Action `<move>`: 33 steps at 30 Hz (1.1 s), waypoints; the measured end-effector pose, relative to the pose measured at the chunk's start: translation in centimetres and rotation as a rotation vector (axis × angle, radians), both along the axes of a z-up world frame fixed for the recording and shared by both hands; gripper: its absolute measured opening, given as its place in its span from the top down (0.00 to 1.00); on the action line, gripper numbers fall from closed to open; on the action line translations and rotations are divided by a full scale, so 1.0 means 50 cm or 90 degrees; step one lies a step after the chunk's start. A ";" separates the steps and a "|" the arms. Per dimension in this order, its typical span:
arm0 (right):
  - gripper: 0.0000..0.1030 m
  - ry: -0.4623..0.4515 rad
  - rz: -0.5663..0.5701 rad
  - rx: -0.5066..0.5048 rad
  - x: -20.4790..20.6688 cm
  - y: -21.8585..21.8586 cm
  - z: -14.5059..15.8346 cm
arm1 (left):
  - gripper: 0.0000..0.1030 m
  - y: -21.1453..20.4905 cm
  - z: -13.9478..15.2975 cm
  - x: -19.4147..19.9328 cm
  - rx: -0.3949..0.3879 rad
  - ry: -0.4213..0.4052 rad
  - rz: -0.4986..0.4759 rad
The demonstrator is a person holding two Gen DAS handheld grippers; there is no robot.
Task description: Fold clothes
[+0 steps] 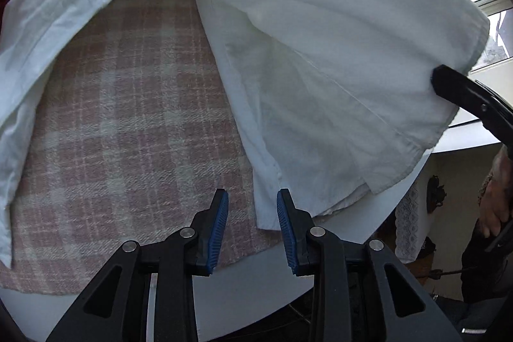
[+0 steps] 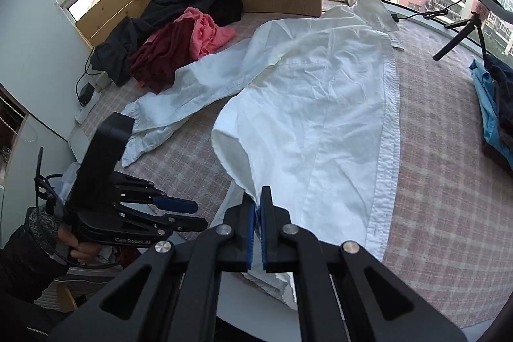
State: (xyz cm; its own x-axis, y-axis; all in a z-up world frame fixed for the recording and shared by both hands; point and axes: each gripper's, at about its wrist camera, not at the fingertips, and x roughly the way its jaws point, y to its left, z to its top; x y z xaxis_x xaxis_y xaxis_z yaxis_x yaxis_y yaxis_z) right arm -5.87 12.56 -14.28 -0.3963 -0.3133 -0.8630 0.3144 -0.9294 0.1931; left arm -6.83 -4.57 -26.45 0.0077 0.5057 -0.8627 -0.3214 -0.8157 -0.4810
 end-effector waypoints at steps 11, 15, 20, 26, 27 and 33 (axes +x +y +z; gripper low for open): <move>0.97 0.010 0.003 0.012 0.004 0.001 0.028 | 0.99 -0.030 0.011 0.000 0.014 0.027 0.046; 0.97 0.019 0.006 0.012 0.007 -0.002 0.041 | 1.00 -0.065 0.012 0.009 -0.010 0.028 0.057; 0.97 0.008 0.023 -0.001 0.005 -0.013 0.045 | 0.94 -0.085 0.032 0.006 -0.004 0.036 0.080; 0.97 -0.022 -0.011 -0.011 0.032 0.042 0.029 | 0.75 -0.079 0.109 0.006 -0.009 0.089 0.068; 0.96 -0.026 -0.039 -0.007 0.037 0.072 0.027 | 0.75 -0.073 0.118 0.012 -0.022 0.099 0.057; 0.95 -0.077 -0.174 -0.010 0.055 0.269 0.009 | 0.72 0.038 0.136 0.030 -0.032 0.099 -0.043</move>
State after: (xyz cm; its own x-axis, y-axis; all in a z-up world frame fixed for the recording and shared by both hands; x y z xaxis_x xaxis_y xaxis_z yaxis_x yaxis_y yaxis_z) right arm -3.12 26.03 -13.83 -0.3624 -0.2228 -0.9050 0.0271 -0.9731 0.2287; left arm -5.35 -2.68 -19.66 -0.0950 0.4650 -0.8802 -0.4443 -0.8111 -0.3805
